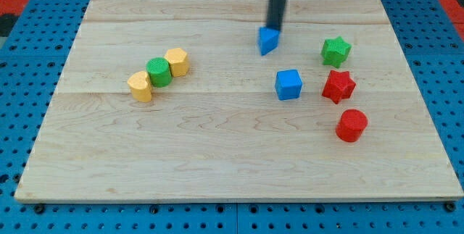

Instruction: Keep green circle and blue triangle in a vertical line

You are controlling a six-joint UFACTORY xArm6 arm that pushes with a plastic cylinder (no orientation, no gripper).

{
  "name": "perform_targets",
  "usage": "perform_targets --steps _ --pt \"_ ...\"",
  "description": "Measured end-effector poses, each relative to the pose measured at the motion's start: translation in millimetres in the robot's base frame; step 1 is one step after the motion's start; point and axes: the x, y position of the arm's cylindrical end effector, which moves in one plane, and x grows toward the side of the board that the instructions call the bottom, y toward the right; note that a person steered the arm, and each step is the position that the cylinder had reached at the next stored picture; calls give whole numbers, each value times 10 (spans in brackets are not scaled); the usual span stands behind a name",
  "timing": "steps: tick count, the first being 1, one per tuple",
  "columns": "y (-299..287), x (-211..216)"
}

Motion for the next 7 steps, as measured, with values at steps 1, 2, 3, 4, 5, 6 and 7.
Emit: perform_targets --steps 1,2,3,4,5,6,7 --pt "-558 238" --pt "-1038 714" --pt "-1425 1208" --pt "-2284 1036" --pt "-2755 656" --pt "-2955 462" --pt "-2950 515"
